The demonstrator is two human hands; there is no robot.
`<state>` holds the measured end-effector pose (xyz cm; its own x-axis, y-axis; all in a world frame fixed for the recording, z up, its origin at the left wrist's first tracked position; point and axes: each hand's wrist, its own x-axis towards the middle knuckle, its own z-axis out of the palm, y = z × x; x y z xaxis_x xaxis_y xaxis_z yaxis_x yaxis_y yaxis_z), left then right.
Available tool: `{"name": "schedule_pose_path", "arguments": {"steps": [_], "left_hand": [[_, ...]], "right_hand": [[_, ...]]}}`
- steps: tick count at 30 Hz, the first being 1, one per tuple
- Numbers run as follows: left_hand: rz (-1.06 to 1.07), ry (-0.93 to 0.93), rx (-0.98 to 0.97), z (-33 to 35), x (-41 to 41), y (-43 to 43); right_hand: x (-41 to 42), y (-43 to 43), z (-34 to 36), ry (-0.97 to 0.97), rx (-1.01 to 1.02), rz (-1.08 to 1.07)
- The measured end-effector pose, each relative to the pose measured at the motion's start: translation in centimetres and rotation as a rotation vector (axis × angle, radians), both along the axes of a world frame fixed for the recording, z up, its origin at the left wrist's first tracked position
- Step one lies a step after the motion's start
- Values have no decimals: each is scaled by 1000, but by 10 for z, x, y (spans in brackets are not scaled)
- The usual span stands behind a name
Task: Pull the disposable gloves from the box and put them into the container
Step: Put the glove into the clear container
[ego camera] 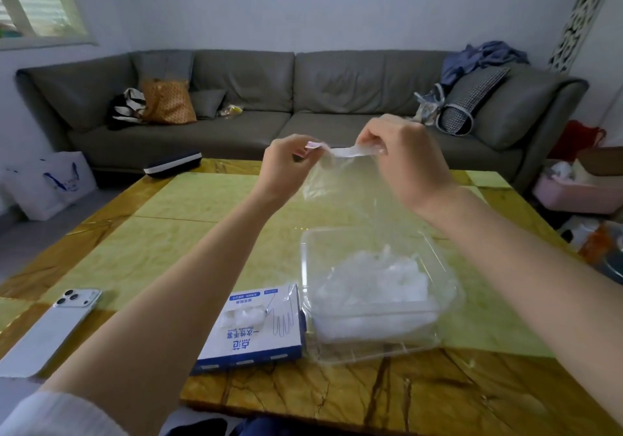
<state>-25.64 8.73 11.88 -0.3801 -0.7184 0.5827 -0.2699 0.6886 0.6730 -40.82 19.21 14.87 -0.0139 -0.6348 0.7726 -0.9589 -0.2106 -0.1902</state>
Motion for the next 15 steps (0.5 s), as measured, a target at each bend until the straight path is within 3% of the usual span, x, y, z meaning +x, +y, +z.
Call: {"name": "schedule_pose_path", "arguments": {"steps": [2,5,9,15], "left_hand": [[-55,64,-82,-4,2,6],[-91,-11,-155,-30,13,10],[-142,-303,-217,-69,27,13],[-304,-776,-414,-90,15,22]], "right_hand": [[1,14,-3,59,-29,21],[4,33,-33,150,59,45],[-2,42,-84,209,367,55],[-7,41,-120,79,840,27]]}}
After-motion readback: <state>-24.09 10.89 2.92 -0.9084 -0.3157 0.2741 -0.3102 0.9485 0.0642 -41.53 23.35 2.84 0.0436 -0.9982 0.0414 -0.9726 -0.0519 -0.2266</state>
